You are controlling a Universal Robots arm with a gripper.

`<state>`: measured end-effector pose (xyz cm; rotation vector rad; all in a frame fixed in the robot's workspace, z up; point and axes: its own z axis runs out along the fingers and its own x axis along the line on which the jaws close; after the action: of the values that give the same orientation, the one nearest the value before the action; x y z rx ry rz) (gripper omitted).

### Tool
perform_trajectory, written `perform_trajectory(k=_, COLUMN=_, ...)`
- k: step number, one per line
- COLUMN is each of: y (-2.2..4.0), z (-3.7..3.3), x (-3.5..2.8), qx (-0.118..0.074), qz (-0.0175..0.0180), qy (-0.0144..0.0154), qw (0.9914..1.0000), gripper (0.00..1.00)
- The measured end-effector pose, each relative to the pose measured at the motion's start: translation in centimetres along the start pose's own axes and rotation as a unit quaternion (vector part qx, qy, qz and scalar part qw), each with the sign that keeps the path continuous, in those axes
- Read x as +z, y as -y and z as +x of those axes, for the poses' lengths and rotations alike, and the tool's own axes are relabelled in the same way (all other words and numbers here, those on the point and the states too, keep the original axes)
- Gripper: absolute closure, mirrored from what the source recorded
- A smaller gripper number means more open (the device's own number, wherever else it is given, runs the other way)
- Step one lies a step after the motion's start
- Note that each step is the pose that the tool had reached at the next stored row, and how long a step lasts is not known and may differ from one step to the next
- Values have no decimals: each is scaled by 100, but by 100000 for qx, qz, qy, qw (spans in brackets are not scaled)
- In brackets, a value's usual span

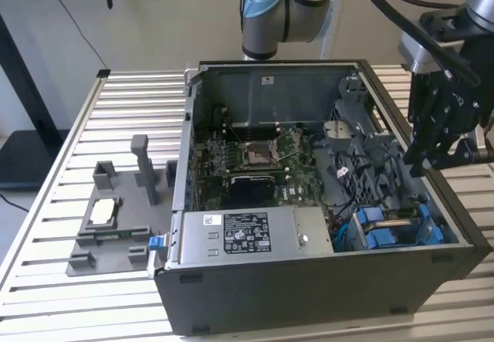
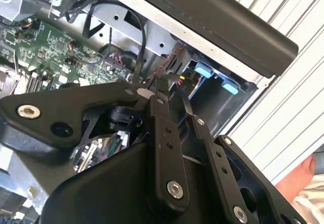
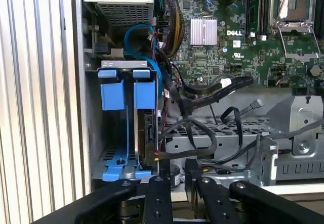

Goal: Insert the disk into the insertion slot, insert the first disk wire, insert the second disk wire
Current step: 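Insert the first disk wire, then insert the second disk wire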

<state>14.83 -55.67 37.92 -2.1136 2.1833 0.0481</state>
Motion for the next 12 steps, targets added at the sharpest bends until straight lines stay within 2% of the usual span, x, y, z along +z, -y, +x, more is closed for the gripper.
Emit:
perform_trajectory(k=3, y=-28, z=-22, x=0, qx=-3, qz=0, qy=-16, qw=100000, gripper=73)
perform_trajectory(k=12, y=-125, z=-31, x=-82, qx=-4, qz=-2, qy=-12, qw=100000, gripper=73)
